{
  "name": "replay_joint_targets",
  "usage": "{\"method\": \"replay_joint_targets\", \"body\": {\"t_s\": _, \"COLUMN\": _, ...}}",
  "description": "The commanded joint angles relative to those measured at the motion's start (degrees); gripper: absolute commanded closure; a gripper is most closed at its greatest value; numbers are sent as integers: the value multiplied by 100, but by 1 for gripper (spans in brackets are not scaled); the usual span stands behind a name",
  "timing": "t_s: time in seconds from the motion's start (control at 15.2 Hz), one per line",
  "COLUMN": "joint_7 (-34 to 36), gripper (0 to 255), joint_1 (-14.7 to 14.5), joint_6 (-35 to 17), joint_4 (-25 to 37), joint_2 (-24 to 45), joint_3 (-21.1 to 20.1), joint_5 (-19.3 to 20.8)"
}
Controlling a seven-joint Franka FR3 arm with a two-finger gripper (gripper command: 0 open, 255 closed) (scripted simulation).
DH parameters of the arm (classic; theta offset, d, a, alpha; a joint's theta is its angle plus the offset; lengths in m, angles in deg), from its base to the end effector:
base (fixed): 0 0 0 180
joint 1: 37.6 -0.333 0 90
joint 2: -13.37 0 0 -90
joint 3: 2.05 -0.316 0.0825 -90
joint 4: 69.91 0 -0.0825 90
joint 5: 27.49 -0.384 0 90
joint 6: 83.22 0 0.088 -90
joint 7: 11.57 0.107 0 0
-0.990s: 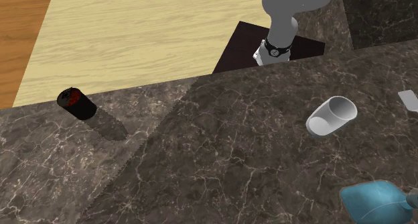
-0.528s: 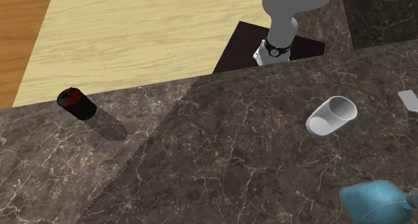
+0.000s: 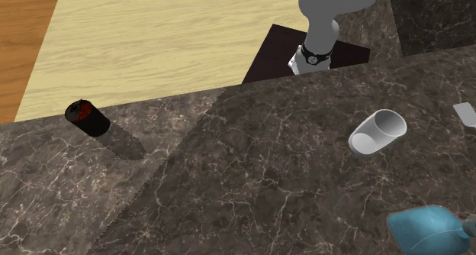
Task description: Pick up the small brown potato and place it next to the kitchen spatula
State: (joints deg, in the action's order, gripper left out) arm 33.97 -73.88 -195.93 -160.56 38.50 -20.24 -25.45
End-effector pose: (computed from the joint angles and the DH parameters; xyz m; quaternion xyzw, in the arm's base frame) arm 0.4138 0.5292 0.3920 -0.9960 -0.0719 0.0488 0.0202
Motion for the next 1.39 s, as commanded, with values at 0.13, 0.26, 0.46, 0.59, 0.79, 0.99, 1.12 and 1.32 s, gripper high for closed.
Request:
{"method": "replay_joint_targets", "body": {"t_s": 0.13, "joint_7": 4, "gripper": 255, "joint_1": -9, "joint_6": -279, "joint_4": -174, "joint_2": 106, "joint_3": 16, "joint_5": 31}}
{"method": "replay_joint_targets", "body": {"t_s": 0.26, "joint_7": 5, "gripper": 255, "joint_1": -14, "joint_6": -407, "joint_4": -247, "joint_2": 163, "joint_3": 26, "joint_5": 47}}
{"method": "replay_joint_targets", "body": {"t_s": 0.46, "joint_7": 8, "gripper": 255, "joint_1": -23, "joint_6": -596, "joint_4": -345, "joint_2": 257, "joint_3": 42, "joint_5": 74}}
{"method": "replay_joint_targets", "body": {"t_s": 0.59, "joint_7": 9, "gripper": 255, "joint_1": -27, "joint_6": -664, "joint_4": -379, "joint_2": 293, "joint_3": 48, "joint_5": 84}}
{"method": "replay_joint_targets", "body": {"t_s": 0.79, "joint_7": 9, "gripper": 255, "joint_1": -27, "joint_6": -664, "joint_4": -378, "joint_2": 293, "joint_3": 48, "joint_5": 84}}
{"method": "replay_joint_targets", "body": {"t_s": 0.99, "joint_7": 9, "gripper": 255, "joint_1": -27, "joint_6": -664, "joint_4": -378, "joint_2": 293, "joint_3": 48, "joint_5": 84}}
{"method": "replay_joint_targets", "body": {"t_s": 1.12, "joint_7": 9, "gripper": 0, "joint_1": -27, "joint_6": -664, "joint_4": -378, "joint_2": 293, "joint_3": 48, "joint_5": 84}}
{"method": "replay_joint_targets", "body": {"t_s": 1.32, "joint_7": 9, "gripper": 0, "joint_1": -27, "joint_6": -664, "joint_4": -378, "joint_2": 293, "joint_3": 48, "joint_5": 84}}
